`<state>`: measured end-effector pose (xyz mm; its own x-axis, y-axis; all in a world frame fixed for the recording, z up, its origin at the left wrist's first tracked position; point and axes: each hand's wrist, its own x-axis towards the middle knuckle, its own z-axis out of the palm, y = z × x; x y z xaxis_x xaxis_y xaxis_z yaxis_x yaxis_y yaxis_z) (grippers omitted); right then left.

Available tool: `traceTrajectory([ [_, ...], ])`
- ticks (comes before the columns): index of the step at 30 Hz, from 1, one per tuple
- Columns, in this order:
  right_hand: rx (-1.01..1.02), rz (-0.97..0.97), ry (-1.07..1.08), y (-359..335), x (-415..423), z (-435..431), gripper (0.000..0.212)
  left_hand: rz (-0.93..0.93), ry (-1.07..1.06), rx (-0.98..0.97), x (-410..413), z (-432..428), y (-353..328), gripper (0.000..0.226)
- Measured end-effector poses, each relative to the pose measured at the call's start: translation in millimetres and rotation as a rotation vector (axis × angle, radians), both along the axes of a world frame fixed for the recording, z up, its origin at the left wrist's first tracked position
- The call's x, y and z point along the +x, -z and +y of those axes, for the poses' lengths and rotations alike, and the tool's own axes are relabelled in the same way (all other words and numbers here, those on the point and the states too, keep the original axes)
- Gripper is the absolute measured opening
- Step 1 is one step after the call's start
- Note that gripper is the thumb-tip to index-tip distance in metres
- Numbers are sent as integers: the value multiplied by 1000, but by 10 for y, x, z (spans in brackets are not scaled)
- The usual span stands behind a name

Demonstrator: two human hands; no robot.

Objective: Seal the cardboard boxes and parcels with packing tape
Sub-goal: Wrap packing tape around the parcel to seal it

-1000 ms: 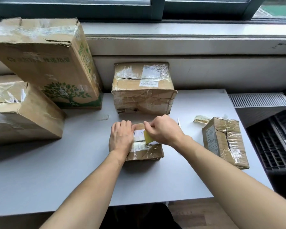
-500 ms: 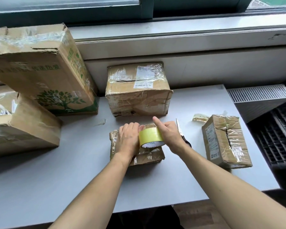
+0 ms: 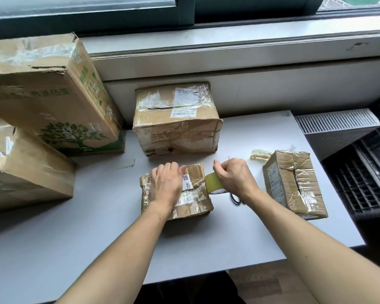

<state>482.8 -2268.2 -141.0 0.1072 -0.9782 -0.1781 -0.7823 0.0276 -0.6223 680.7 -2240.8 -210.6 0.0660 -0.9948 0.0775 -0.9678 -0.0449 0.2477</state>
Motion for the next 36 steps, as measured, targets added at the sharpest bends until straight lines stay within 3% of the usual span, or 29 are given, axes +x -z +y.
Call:
traceTrajectory([
  [5, 40, -89, 71, 62, -45, -3, 64, 72, 50, -30, -367, -148, -86, 54],
  [9, 83, -174, 64, 101, -76, 4, 63, -9, 81, -127, -490, -184, 45, 46],
  [16, 278, -531, 277, 300, -191, -7, 60, 10, 80, -130, -475, -242, 76, 56],
  [22, 135, -241, 159, 220, -167, -94, 56, 207, 82, -83, -419, -250, 126, 48],
  [25, 190, -43, 85, 300, -281, -123, 48, 246, 85, -91, -418, -236, 135, 49],
  [30, 99, 52, 82, 423, 85, -62, 54, 265, 63, -60, -429, -237, 111, 55],
  [36, 80, 147, 21, 402, 291, -11, 46, 230, 78, 82, -426, -247, 5, 50],
])
